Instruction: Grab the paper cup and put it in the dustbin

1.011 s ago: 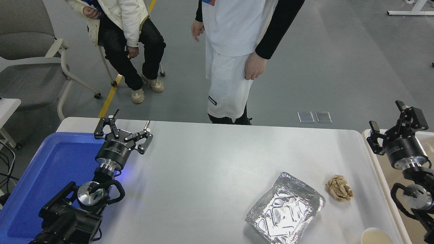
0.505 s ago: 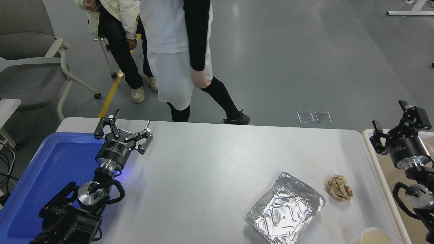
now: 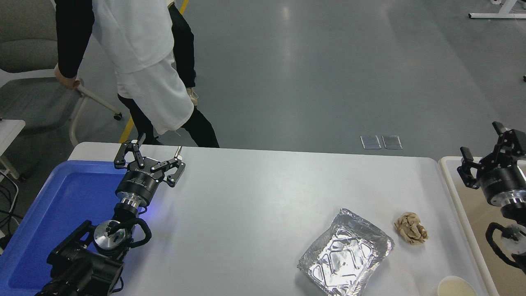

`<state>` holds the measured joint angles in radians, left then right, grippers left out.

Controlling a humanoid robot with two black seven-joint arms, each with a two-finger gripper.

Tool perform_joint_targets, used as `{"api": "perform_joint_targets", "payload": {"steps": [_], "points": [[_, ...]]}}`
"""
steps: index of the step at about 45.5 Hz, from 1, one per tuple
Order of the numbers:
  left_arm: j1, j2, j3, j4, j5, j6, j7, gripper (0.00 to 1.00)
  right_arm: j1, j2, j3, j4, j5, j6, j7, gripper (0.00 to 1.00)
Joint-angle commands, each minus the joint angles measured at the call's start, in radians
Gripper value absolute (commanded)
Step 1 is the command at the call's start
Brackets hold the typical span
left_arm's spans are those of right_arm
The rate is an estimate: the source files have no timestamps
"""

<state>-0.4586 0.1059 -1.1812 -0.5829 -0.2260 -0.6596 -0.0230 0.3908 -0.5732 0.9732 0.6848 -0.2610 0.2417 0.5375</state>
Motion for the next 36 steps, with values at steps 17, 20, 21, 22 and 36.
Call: {"api": "perform_joint_targets", "payload": {"steps": [17, 20, 21, 22, 36], "points": [[0.0, 0.0, 0.0, 0.0, -0.001, 0.0, 0.0, 0.99, 0.106, -0.244, -0.125, 0.015, 0.0, 0.001, -0.01, 1.0], [0.0, 0.0, 0.0, 0.0, 0.001, 0.0, 0.0, 0.99, 0.134, -0.296, -0.195, 0.021, 0.0, 0.002, -0.014, 1.0], [0.0, 0.0, 0.0, 0.0, 0.001, 0.0, 0.0, 0.99, 0.146, -0.315, -0.226, 0.021, -0.001, 0.004, -0.019, 1.0], [0.0, 0.0, 0.0, 0.0, 0.001, 0.0, 0.0, 0.99, 0.16, -0.336, -0.26, 0.022, -0.006, 0.005, -0.025, 1.0], [0.0, 0.0, 0.0, 0.0, 0.001, 0.0, 0.0, 0.99, 0.779, -0.521, -1.196, 0.097, -0.07, 0.117, -0.168, 1.0]]}}
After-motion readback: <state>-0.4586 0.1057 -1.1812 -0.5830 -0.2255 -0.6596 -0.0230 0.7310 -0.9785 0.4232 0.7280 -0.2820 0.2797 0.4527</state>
